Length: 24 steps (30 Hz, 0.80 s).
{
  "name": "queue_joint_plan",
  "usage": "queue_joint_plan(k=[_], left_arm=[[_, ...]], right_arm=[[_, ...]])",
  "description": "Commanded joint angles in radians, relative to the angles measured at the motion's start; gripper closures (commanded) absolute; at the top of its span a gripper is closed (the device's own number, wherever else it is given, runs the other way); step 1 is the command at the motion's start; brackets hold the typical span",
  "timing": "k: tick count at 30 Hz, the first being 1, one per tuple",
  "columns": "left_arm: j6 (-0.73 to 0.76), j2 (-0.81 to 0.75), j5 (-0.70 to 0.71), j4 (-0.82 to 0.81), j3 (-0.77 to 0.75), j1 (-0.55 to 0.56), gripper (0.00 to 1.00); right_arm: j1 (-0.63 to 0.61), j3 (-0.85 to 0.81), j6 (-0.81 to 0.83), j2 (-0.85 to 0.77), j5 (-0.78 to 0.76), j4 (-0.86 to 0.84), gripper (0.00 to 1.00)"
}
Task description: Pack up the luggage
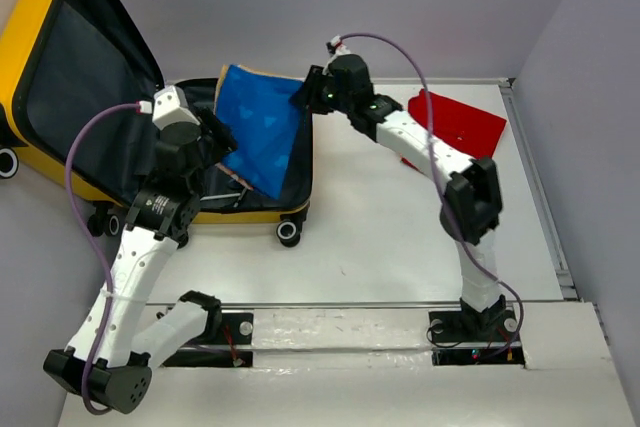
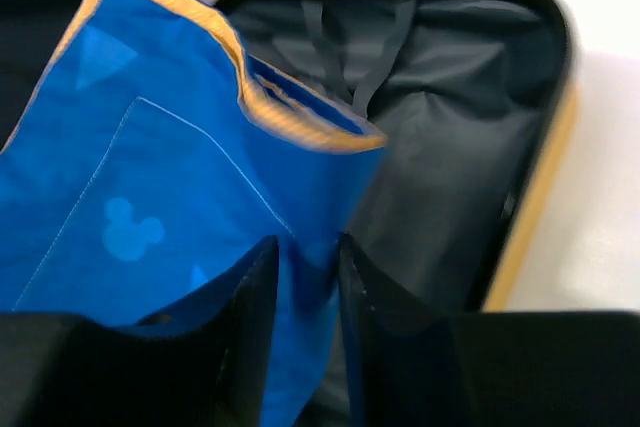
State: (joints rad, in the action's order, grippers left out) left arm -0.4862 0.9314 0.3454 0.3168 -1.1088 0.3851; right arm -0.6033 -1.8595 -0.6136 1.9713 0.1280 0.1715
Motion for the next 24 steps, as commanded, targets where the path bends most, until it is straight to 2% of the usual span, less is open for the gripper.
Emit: queue_joint_plan(k=[1,2,4,6,8,12,13,16,17,19,21,24], left_arm=[[0.089,0.0,0.075,0.042,0.007,-0.133,0.01],[0.09,0.018,0.073,0.05,0.013,-0.156,0.01],[0.101,0.015,0.029,0.045,0.041,-0.206,0.01],[0.113,-0.029,0.014,0.001,0.081,-0.212,0.01],[0.113,-0.063,-0.008,-0.012,0.086,-0.212,0.01],[0.104,-0.095,-0.149,-0.038,0.101,-0.21,0.01],[0.1,-0.111,-0.202,-0.056,0.122,-0.21,0.01],[0.094,-0.14,-0.285,-0.085,0.178,-0.2,0.01],[0.089,-0.147,-0.301,-0.102,0.203,-0.178,0.01],[0.081,-0.157,-0.324,-0.116,0.224,-0.144,0.01],[0.075,-0.154,-0.322,-0.131,0.24,-0.067,0.01],[0.054,-0.138,-0.29,-0.146,0.244,0.033,0.01]], right_arm=[[-0.024,-0.243,-0.023,0.21,0.07,0.064,0.44],[-0.024,-0.275,-0.008,0.239,0.073,0.095,0.27],[-0.024,-0.305,0.075,0.262,0.067,0.143,0.21],[-0.024,-0.256,0.145,0.204,0.001,0.164,0.2],[-0.012,-0.167,0.176,0.147,-0.039,0.164,0.22],[0.069,-0.023,0.196,-0.009,-0.051,0.137,0.29],[0.121,0.079,0.201,-0.076,-0.063,0.1,0.31],[0.251,0.244,0.207,-0.149,-0.105,0.092,0.42],[0.282,0.273,0.21,-0.153,-0.132,0.098,0.51],[0.36,0.333,0.233,-0.154,-0.232,0.124,0.58],[0.402,0.336,0.245,-0.117,-0.287,0.158,0.59],[0.465,0.307,0.278,-0.042,-0.353,0.218,0.45]])
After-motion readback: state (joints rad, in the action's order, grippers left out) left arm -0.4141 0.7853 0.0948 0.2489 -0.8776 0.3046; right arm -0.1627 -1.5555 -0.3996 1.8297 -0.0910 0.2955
